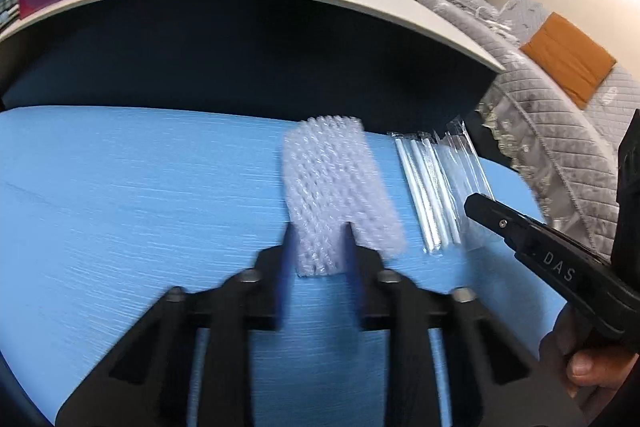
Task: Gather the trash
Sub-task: 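Close the left tool on the foam net while the right tool grasps the clear straws, then carry the foam net and straws in both tools over the pink bin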
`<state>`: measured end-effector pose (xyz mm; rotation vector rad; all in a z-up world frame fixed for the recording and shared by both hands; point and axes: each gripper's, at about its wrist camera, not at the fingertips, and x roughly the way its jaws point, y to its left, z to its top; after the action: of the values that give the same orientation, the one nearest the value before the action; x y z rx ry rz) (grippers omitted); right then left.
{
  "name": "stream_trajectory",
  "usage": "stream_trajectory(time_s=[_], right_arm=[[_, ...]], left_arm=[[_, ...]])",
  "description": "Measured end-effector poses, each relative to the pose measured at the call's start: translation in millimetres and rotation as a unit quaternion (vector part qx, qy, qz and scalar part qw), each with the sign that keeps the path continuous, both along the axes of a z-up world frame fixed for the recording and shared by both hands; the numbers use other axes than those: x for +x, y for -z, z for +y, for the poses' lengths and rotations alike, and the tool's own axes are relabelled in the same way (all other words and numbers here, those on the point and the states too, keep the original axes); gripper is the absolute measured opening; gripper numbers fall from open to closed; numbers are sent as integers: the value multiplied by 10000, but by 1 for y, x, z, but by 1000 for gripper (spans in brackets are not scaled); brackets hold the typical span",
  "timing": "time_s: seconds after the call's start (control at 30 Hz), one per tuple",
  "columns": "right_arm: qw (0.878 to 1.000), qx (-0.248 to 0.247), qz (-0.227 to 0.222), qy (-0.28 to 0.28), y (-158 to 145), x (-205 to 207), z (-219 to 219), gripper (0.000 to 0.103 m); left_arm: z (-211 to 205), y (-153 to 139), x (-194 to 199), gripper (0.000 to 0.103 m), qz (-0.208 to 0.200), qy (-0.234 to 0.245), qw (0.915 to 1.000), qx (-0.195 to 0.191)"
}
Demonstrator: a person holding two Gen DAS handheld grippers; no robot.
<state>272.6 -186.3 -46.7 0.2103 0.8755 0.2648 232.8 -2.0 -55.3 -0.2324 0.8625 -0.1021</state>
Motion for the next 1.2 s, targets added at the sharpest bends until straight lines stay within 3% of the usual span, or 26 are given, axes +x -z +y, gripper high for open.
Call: stream_trajectory(time_s=[0.03,0.2,0.43,0.97,1.2], right_arm=[[10000,-12,-21,13,-1,-1,-2,3],[9998,-103,-171,37,-18,-17,-10,3],[9978,-342,-571,-44,-57,-52,-16,2],[9918,-365,-1217,125,-141,-145,-65,2],[9890,-357,-1427,170,-165,-178,-92,2]], left_arm=[[-2,-2,-1,11,-31,6,10000,57],[-3,-16,-12,9,-187,11,9998,89],[-4,-42,-36,9,-480,51,9987,175],[-12,-110,-114,9,-1161,365,9915,467],[-15,-120,-140,9,-1297,453,9895,444]])
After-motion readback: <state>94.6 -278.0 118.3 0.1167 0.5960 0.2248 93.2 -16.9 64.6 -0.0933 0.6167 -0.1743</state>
